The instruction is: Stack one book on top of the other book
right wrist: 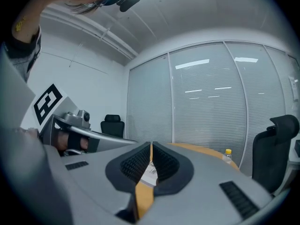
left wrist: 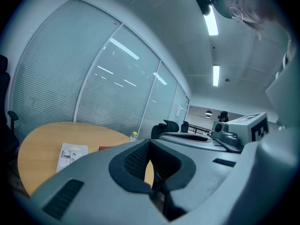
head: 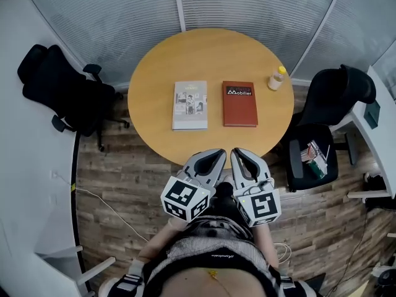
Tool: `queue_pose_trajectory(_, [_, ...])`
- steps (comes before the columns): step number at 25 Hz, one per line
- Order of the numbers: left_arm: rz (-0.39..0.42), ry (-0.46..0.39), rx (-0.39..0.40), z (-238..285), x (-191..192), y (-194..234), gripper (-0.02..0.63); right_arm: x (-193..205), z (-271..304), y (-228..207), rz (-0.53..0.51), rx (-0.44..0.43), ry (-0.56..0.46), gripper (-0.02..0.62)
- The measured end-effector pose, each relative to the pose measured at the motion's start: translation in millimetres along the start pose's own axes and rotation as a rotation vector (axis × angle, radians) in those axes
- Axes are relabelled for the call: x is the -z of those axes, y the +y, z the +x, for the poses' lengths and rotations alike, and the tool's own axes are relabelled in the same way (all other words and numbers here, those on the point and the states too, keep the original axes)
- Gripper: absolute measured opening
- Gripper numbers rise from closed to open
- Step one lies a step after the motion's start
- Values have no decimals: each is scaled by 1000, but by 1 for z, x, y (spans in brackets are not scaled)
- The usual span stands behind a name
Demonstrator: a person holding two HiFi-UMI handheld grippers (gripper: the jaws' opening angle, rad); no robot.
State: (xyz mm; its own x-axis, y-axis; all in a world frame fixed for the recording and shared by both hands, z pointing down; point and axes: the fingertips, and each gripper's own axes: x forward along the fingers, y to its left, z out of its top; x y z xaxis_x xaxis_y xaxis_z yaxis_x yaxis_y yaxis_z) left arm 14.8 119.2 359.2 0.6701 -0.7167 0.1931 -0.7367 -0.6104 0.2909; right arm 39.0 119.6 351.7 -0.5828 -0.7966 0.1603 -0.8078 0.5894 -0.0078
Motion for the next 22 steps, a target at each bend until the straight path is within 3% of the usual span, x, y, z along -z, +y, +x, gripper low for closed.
queue_pose_trajectory(22, [-44,-6,-76,94,-24,39,18,-5,60,-88,-38,-90,1,29])
